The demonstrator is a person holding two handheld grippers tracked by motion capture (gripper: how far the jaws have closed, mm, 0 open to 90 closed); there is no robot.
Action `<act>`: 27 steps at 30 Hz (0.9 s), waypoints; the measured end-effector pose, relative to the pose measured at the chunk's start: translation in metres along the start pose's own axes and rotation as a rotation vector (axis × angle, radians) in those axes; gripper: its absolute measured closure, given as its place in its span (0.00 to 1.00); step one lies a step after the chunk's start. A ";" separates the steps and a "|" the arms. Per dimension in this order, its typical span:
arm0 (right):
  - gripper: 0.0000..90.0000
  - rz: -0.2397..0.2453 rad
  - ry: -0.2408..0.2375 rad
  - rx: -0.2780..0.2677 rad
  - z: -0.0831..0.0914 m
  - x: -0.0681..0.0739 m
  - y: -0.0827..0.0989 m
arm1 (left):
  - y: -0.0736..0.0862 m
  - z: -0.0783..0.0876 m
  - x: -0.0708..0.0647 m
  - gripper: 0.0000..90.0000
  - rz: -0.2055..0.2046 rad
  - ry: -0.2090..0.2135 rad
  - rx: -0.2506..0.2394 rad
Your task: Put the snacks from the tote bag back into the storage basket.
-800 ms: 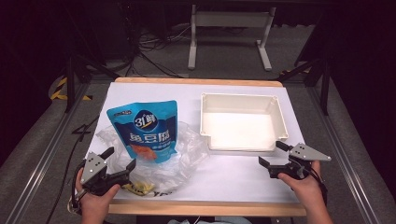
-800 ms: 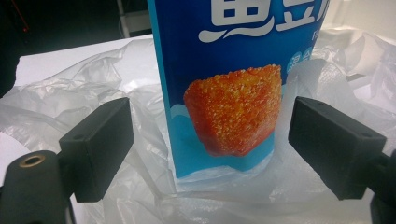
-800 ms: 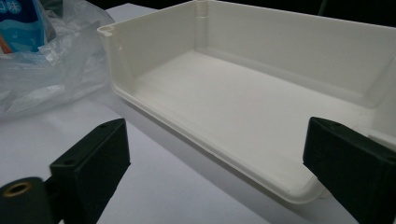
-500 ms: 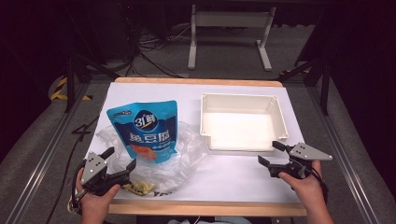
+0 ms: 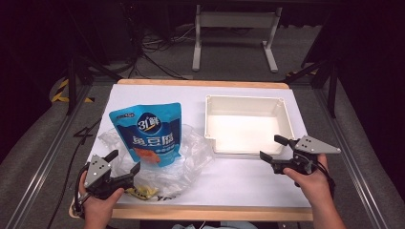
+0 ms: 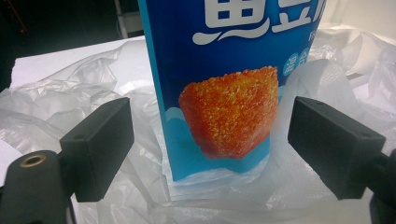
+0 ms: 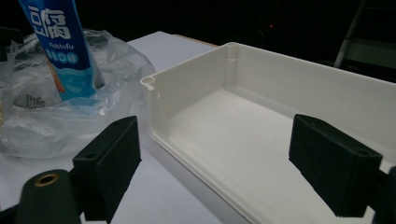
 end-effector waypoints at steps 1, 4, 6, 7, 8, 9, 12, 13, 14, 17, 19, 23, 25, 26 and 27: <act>0.19 0.003 -0.004 0.002 -0.001 0.001 -0.003 | 0.000 0.000 0.000 0.17 0.002 0.002 0.000; 0.19 0.024 -0.014 0.007 -0.003 0.003 -0.013 | 0.000 -0.001 0.000 0.17 0.002 0.001 -0.001; 0.19 0.039 -0.026 0.007 -0.004 0.005 -0.020 | 0.000 -0.001 0.000 0.17 0.002 0.005 -0.001; 0.19 0.044 -0.032 0.004 -0.004 0.006 -0.022 | 0.000 -0.002 -0.001 0.17 -0.003 0.010 0.002; 0.19 0.044 -0.032 0.004 -0.004 0.006 -0.022 | 0.000 -0.002 -0.001 0.17 -0.003 0.010 0.002; 0.18 0.047 -0.047 -0.010 -0.005 0.008 -0.028 | 0.000 -0.002 -0.001 0.17 -0.004 0.009 0.004; 0.18 0.058 -0.064 -0.009 -0.007 0.010 -0.033 | 0.000 -0.002 -0.002 0.17 -0.002 0.013 0.004; 0.18 0.060 -0.072 -0.014 -0.008 0.011 -0.035 | 0.000 -0.002 -0.002 0.17 -0.002 0.015 0.004; 0.18 0.060 -0.072 -0.014 -0.008 0.011 -0.035 | 0.000 -0.002 -0.003 0.17 -0.002 0.015 0.004; 0.18 0.065 -0.078 -0.016 -0.010 0.010 -0.038 | -0.001 -0.003 -0.002 0.17 -0.004 0.013 0.003; 0.18 0.070 -0.096 -0.019 -0.012 0.012 -0.042 | 0.000 -0.003 -0.002 0.17 -0.002 0.014 0.005; 0.17 0.084 -0.125 -0.022 -0.018 0.014 -0.045 | 0.000 -0.004 -0.003 0.17 -0.001 0.016 0.009; 0.17 0.098 -0.153 -0.015 -0.024 0.017 -0.047 | 0.000 -0.004 -0.002 0.17 -0.001 0.015 0.011; 0.17 0.103 -0.165 -0.010 -0.027 0.019 -0.048 | 0.000 -0.004 -0.002 0.17 -0.004 0.012 0.010; 0.17 0.111 -0.172 -0.006 -0.030 0.020 -0.049 | 0.000 -0.004 -0.002 0.17 -0.003 0.011 0.008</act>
Point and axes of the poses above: each handheld gripper's, and its own axes: z roughly backward along the jaws, y roughly out of its underside, x roughly to its left, the point moved 5 cm from there along -z, roughly forward along the jaws, and after that the axes turned 14 degrees about -y, right-handed, at the moved point
